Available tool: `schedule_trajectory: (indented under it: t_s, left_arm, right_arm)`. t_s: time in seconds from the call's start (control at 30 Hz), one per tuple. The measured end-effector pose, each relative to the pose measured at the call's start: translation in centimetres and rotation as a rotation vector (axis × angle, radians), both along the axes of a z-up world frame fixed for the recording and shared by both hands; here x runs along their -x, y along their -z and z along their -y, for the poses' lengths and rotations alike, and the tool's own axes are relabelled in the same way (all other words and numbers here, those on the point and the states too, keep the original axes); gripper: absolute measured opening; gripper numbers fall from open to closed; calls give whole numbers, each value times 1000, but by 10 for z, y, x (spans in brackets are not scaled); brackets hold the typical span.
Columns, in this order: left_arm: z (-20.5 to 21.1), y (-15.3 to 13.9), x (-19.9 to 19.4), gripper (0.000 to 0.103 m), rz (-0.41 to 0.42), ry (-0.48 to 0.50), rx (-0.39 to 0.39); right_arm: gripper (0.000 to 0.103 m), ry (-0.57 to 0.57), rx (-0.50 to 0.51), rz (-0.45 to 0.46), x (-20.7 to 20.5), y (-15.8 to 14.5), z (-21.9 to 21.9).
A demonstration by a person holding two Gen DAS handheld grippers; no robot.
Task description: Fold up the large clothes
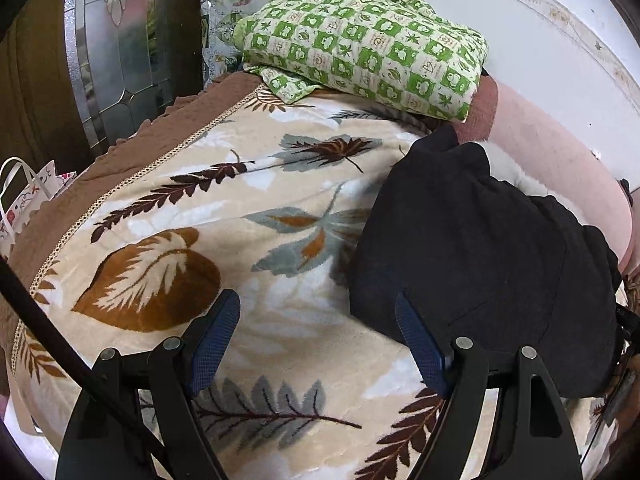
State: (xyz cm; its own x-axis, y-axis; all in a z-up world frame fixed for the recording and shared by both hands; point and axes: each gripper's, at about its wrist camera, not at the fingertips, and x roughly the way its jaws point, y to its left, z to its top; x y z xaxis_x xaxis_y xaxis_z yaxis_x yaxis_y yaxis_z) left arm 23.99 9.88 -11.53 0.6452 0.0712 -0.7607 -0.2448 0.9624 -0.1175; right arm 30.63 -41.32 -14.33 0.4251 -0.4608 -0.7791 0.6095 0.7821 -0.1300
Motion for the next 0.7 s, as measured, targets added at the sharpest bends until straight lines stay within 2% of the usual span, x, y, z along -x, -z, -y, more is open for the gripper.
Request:
schedule_trajectory:
  t_s: [0.07, 0.17, 0.2, 0.33, 0.47, 0.5, 0.57, 0.6, 0.63, 0.7]
  left_arm:
    - [0, -2, 1, 79, 3, 1, -2]
    - [-1, -6, 3, 79, 15, -3, -14]
    - [-1, -7, 3, 79, 18, -7, -17]
    - [-9, -10, 5, 79, 25, -29, 4]
    - [-14, -13, 8, 79, 36, -50, 18]
    - [-14, -13, 8, 79, 36, -49, 18]
    - [-15, -13, 9, 79, 36, -42, 12]
    - [-16, -14, 9, 79, 36, -41, 5]
    - [-16, -14, 9, 79, 37, -42, 3]
    - [-19, -14, 8, 79, 38, -47, 6]
  right_arm:
    - [77, -15, 45, -9, 1, -11, -8]
    - [77, -7, 75, 61, 20, -31, -10]
    - [77, -16, 70, 107, 32, -43, -14]
    - [77, -96, 21, 201, 50, -75, -39]
    - [75, -234, -62, 231, 41, -92, -91]
    - [72, -265, -81, 231, 36, -92, -103]
    - [50, -353, -123, 218, 18, -85, -132]
    - [42, -381, -135, 205, 9, -79, -143]
    - [30, -392, -134, 187, 0, -72, -151]
    - [28, -371, -91, 128, -26, -51, -163]
